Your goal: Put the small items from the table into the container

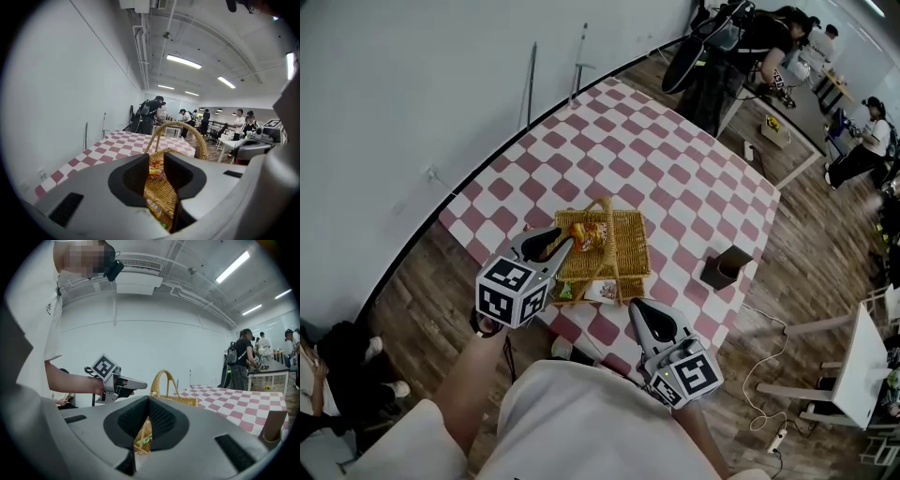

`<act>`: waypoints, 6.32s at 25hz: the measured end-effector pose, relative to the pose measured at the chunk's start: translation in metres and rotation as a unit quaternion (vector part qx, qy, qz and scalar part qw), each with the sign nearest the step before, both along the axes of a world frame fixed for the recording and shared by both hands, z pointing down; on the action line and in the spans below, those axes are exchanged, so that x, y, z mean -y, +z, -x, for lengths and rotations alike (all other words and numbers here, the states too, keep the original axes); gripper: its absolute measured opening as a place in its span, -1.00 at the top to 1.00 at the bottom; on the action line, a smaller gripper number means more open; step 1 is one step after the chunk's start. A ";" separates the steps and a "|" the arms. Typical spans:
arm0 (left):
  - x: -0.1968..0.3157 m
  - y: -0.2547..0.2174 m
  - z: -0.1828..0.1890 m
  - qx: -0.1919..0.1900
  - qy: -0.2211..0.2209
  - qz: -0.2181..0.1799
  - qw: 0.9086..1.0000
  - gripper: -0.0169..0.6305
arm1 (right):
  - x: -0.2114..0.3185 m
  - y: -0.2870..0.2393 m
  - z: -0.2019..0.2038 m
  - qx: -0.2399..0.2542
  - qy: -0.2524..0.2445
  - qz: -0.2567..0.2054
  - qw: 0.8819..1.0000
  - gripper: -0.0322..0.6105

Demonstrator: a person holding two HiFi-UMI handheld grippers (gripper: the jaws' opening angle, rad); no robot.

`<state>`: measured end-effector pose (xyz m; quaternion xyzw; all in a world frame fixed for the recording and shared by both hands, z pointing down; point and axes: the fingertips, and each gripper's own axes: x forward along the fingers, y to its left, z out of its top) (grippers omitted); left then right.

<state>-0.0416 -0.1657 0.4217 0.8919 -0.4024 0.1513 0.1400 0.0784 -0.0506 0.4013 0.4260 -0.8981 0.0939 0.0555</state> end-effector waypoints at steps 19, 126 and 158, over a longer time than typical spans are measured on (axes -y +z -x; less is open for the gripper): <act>-0.055 -0.010 0.046 -0.053 -0.055 -0.013 0.997 0.90 | -0.006 -0.008 0.015 0.004 -0.030 -0.006 1.000 0.86; -0.001 0.264 0.125 0.162 -0.060 0.133 0.976 0.23 | 0.020 0.080 0.127 -0.074 -0.090 0.091 0.989 0.86; 0.015 0.282 0.126 0.183 -0.062 0.174 0.966 0.40 | 0.022 0.081 0.109 -0.081 -0.062 0.096 0.990 0.86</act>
